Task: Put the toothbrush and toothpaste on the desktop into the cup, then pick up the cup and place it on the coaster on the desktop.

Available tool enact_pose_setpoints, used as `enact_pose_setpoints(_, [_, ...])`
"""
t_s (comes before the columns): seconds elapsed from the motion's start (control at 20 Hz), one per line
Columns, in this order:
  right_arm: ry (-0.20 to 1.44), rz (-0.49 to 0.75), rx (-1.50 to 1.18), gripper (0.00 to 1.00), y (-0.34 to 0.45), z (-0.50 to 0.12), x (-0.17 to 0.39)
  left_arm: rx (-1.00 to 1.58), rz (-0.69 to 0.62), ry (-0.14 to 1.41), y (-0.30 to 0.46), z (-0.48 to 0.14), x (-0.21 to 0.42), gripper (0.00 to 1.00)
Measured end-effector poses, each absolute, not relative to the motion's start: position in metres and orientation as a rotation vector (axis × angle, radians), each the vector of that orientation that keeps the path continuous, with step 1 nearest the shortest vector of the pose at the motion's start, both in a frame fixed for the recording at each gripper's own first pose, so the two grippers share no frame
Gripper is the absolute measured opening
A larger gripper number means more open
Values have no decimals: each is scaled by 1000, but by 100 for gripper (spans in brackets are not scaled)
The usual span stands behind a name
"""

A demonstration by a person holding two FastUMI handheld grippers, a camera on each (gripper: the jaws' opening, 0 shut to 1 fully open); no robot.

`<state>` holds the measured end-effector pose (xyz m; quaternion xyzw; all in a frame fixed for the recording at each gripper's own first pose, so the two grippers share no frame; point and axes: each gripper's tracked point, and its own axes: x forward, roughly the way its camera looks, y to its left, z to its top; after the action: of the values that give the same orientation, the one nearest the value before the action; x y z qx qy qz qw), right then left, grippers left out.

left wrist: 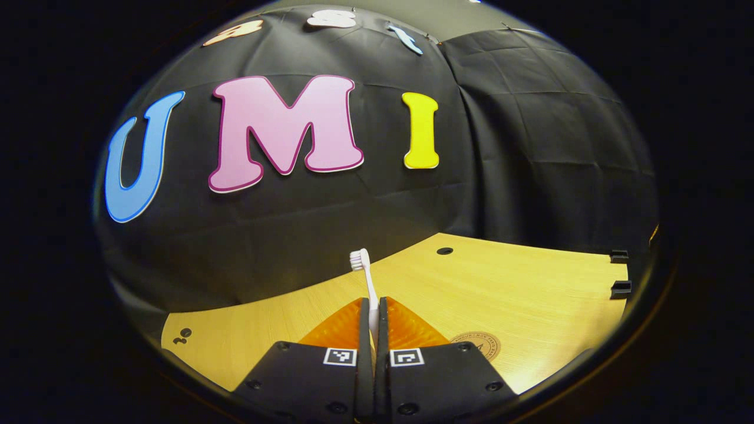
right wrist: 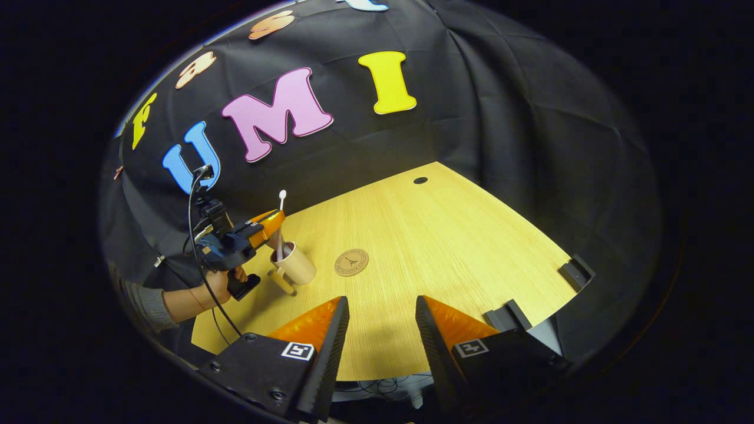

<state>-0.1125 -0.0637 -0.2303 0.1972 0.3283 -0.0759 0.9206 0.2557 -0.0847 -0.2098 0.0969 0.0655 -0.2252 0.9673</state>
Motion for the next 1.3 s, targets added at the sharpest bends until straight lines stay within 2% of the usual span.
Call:
enact_pose_setpoints(0.4, [665, -154, 409, 71, -69, -222, -107, 208, -469, 169, -84, -209, 236, 18])
enact_pose_setpoints(0.6, [671, -137, 417, 71, -63, -222, -104, 230, -487, 185, -84, -202, 220, 18])
enact_pose_setpoints(0.75, [678, -117, 419, 71, -59, -223, -101, 216, -507, 179, -86, -188, 203, 22])
enact_pose_setpoints(0.85, [684, -98, 416, 71, -55, -224, -96, 213, -507, 187, -83, -180, 192, 33])
enact_pose_setpoints(1.0, [688, -72, 421, 70, -50, -225, -89, 198, -480, 193, -73, -164, 174, 53])
enact_pose_setpoints(1.3, [691, 1, 413, 71, -43, -228, -71, 170, -445, 346, -45, -173, 139, 78])
